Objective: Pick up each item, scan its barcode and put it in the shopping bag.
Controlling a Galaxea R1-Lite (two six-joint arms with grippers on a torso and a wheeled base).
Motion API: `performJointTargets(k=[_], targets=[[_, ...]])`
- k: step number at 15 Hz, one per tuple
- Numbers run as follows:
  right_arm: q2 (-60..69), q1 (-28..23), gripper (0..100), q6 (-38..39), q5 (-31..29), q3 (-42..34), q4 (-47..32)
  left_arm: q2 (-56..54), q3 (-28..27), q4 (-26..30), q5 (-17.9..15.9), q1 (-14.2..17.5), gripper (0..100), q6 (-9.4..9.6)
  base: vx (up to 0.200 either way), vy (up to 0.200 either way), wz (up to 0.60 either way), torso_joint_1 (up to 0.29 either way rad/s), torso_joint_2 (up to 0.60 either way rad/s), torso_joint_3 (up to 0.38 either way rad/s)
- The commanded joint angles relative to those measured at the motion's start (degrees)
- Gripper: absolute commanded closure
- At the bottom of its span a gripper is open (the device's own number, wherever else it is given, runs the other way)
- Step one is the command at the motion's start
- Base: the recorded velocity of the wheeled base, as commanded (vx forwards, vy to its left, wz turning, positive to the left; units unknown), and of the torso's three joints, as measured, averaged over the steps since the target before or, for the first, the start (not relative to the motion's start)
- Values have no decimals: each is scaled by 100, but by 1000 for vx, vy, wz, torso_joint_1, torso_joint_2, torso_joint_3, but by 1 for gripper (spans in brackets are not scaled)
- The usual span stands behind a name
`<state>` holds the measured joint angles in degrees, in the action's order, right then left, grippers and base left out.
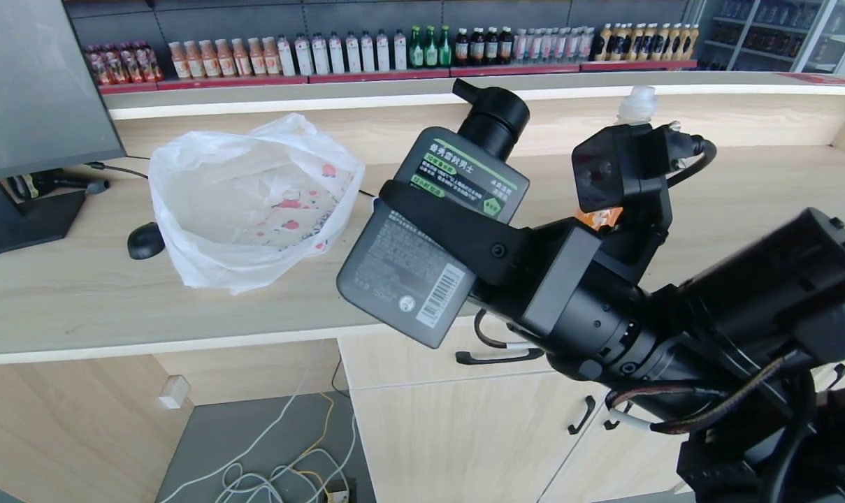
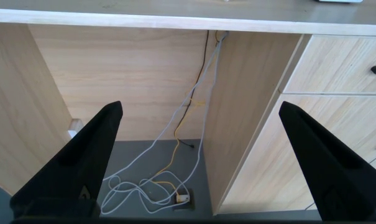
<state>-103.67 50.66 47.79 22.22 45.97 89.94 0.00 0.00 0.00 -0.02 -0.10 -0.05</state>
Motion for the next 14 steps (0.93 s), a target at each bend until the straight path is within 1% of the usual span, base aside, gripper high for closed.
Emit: performJointTargets(k=[1, 4, 14], targets=[[-31, 110, 100, -6, 1, 35, 6, 0, 0, 0, 2, 1, 0, -4, 0, 0, 0, 0, 0, 0], [13, 75, 100, -6, 1, -150, 6, 0, 0, 0, 2, 1, 0, 5, 0, 0, 0, 0, 0, 0], [189, 66, 100, -33, 1, -220, 6, 0, 0, 0, 2, 1, 0, -4, 0, 0, 0, 0, 0, 0]])
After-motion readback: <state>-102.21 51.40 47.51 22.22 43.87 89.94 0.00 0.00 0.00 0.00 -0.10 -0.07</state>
